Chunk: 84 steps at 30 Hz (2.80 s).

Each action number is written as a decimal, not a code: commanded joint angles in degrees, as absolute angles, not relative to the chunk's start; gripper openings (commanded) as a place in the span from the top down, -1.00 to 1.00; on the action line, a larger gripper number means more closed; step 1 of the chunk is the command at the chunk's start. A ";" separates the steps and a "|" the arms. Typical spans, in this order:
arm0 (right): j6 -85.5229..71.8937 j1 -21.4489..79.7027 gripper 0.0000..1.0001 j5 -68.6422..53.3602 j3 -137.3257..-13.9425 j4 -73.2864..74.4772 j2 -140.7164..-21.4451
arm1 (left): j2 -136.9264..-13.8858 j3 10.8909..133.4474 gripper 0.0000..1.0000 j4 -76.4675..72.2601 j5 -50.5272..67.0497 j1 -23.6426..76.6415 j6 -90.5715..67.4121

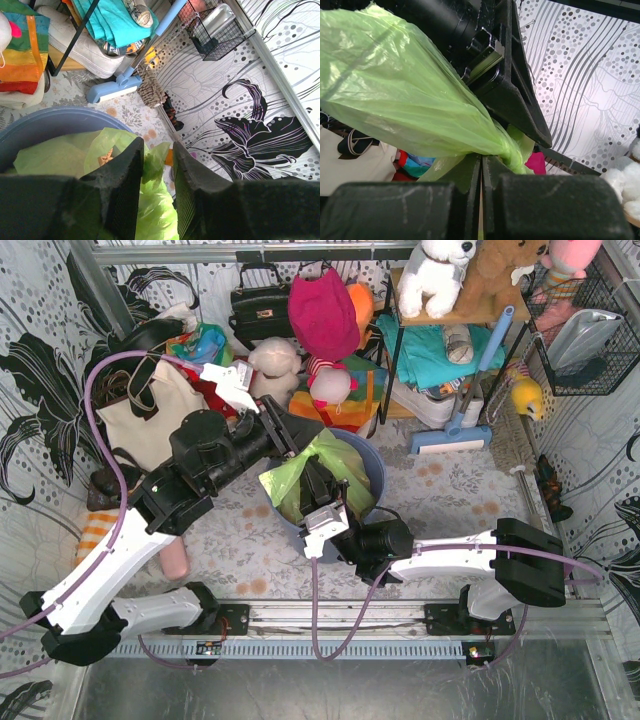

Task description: Tie the trash bag

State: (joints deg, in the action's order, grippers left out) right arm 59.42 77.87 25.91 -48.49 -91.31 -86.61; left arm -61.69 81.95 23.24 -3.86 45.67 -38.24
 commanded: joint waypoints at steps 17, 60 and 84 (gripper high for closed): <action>56.69 78.47 1.00 25.78 -46.68 -97.08 -82.83 | -60.51 82.09 1.00 18.75 -6.22 45.88 -35.28; 64.57 79.37 -0.38 7.17 -55.66 -49.46 -68.59 | -60.97 82.20 1.00 16.61 -3.98 45.88 -39.01; 16.68 79.37 1.00 26.78 -51.67 -50.12 -54.84 | -59.15 78.35 1.00 10.52 -6.40 45.88 -34.06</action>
